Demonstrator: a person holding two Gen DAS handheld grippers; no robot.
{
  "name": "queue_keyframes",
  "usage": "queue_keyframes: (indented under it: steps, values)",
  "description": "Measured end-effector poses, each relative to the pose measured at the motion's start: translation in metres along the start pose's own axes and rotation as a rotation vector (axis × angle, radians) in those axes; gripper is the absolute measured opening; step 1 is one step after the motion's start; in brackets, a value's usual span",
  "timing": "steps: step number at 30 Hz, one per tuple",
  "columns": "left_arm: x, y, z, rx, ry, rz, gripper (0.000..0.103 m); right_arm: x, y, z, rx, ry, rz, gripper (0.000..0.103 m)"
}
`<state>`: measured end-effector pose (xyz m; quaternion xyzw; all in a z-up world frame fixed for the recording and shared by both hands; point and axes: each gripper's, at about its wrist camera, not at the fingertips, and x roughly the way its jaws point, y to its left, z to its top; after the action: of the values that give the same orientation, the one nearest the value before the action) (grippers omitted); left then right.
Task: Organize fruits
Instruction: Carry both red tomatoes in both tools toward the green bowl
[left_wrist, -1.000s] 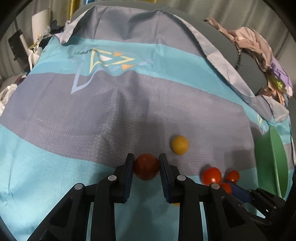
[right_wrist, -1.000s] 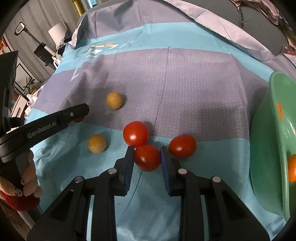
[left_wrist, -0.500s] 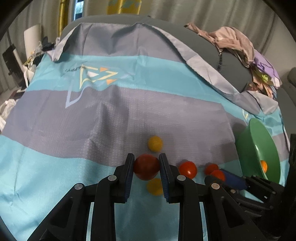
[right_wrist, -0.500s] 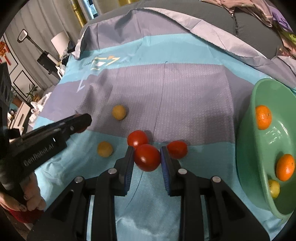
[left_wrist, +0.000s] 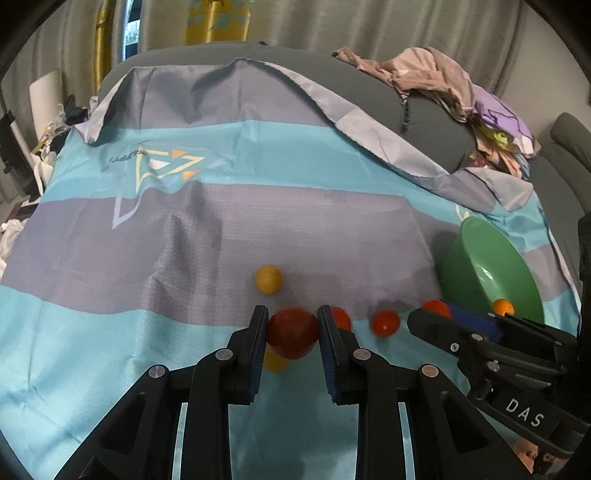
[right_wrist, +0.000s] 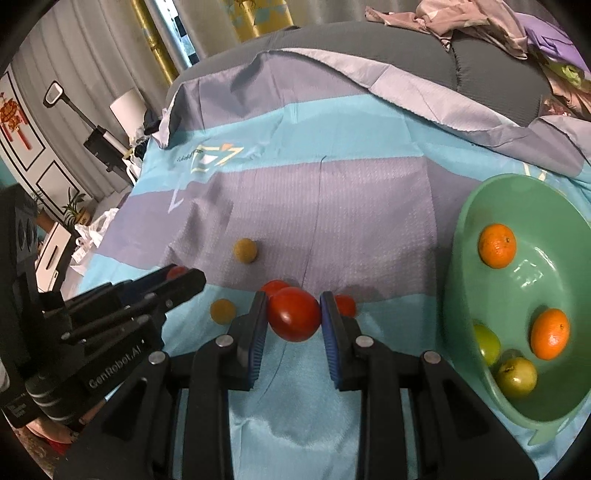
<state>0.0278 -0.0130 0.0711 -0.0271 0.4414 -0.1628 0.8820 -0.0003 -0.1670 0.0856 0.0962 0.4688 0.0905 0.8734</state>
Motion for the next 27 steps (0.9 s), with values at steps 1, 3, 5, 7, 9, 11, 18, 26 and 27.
queue_keyframes:
  steps: [1, 3, 5, 7, 9, 11, 18, 26, 27]
  values:
    - [-0.001, -0.002, -0.001, 0.004, -0.003, -0.001, 0.027, -0.002, 0.0, 0.0, 0.0, -0.004, 0.001, 0.029]
    - [-0.004, -0.006, -0.002, 0.014, -0.009, -0.008, 0.027, -0.007, 0.0, 0.0, 0.005, -0.013, 0.003, 0.029]
    - [-0.005, -0.01, -0.002, 0.023, -0.013, -0.016, 0.027, -0.011, -0.001, 0.0, 0.006, -0.021, 0.006, 0.029]
    - [-0.007, -0.013, -0.003, 0.031, -0.015, -0.025, 0.027, -0.015, -0.002, 0.0, 0.008, -0.029, 0.007, 0.029]
    - [-0.009, -0.016, -0.003, 0.039, -0.017, -0.031, 0.027, -0.019, -0.003, 0.0, 0.01, -0.039, 0.007, 0.029]
    - [-0.011, -0.019, -0.004, 0.044, -0.023, -0.036, 0.027, -0.024, -0.004, 0.001, 0.012, -0.047, 0.006, 0.029]
    - [-0.018, -0.029, -0.004, 0.066, -0.037, -0.066, 0.027, -0.036, -0.008, 0.002, 0.02, -0.07, 0.01, 0.029]
    - [-0.025, -0.037, -0.003, 0.07, -0.053, -0.088, 0.027, -0.05, -0.011, 0.003, 0.026, -0.096, 0.013, 0.029]
    - [-0.026, -0.039, -0.002, 0.071, -0.054, -0.095, 0.027, -0.051, -0.012, 0.003, 0.027, -0.099, 0.012, 0.029]
